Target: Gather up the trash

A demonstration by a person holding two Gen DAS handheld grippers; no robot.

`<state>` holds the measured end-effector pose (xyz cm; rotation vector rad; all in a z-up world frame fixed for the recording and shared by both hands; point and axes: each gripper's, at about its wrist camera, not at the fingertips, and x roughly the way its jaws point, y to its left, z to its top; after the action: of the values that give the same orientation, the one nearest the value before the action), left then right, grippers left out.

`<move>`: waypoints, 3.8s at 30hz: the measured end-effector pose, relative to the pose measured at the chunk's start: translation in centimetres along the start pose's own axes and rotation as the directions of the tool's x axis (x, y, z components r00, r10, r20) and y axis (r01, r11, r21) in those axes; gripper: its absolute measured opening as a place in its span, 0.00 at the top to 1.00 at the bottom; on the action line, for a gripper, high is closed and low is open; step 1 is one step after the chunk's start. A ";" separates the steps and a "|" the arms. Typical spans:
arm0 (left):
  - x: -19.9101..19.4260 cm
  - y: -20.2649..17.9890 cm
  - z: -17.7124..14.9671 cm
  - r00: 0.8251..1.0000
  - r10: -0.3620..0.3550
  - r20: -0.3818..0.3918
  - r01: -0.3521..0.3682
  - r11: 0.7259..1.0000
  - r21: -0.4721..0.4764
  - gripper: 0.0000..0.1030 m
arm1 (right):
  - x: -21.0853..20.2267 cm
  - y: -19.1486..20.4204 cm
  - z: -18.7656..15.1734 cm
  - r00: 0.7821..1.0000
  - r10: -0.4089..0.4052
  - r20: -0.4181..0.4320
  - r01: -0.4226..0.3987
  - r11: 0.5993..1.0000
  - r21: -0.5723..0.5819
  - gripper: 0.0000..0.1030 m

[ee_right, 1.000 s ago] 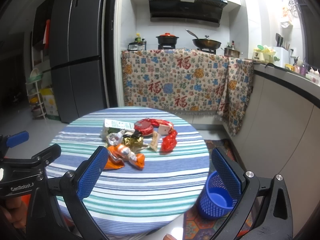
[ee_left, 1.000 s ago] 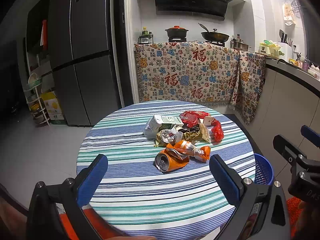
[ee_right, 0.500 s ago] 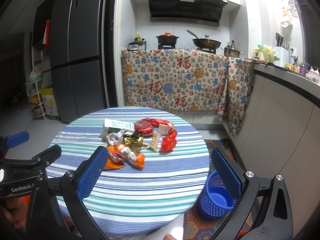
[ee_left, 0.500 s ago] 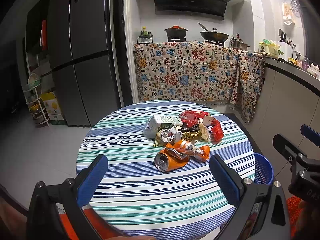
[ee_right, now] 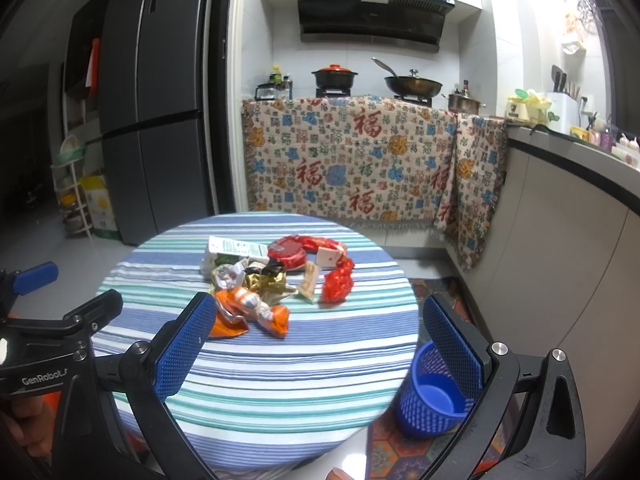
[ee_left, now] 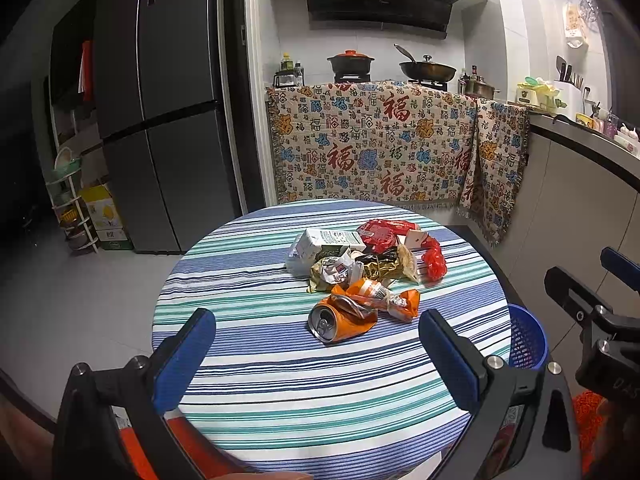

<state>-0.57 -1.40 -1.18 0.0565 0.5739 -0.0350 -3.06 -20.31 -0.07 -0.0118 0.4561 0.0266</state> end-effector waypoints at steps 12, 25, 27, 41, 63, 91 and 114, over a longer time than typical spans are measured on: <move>0.0 0.2 -0.4 1.000 -0.010 -0.011 0.010 1.000 0.004 0.00 | 0.1 -0.1 -0.3 1.000 -0.002 -0.002 0.002 1.000 -0.001 0.00; 0.7 0.1 -0.3 0.999 -0.013 -0.033 0.013 1.000 0.014 0.00 | 0.3 -0.5 -0.6 1.000 -0.007 -0.012 0.007 1.000 0.000 0.00; 0.8 0.1 -0.3 0.999 -0.014 -0.036 0.015 1.000 0.013 0.00 | 0.4 -0.5 -0.6 1.000 -0.008 -0.015 0.008 1.000 0.001 0.00; 1.3 0.2 -0.5 0.999 -0.020 -0.047 0.021 1.000 0.013 0.00 | 0.6 -0.5 -0.6 1.000 -0.007 -0.024 0.007 1.000 -0.004 0.00; 7.9 3.2 -3.6 0.980 -0.118 -0.161 0.115 0.993 -0.027 0.00 | 3.9 -0.5 -2.2 0.994 0.021 -0.108 -0.020 1.000 0.006 0.00; 23.0 1.7 -6.1 0.918 -0.144 -0.369 0.190 0.978 0.090 0.00 | 23.0 -0.5 -9.4 0.832 0.235 -0.503 -0.333 0.936 -0.113 0.07; 22.9 3.4 -3.0 0.838 -0.434 -0.331 0.520 0.820 0.240 0.00 | 23.8 1.2 -5.8 0.761 0.427 -0.488 -0.558 0.815 -0.157 0.09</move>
<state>17.13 1.74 -16.00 0.2367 0.8355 -0.6309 15.71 -18.64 -15.72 -0.1948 0.8946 0.6389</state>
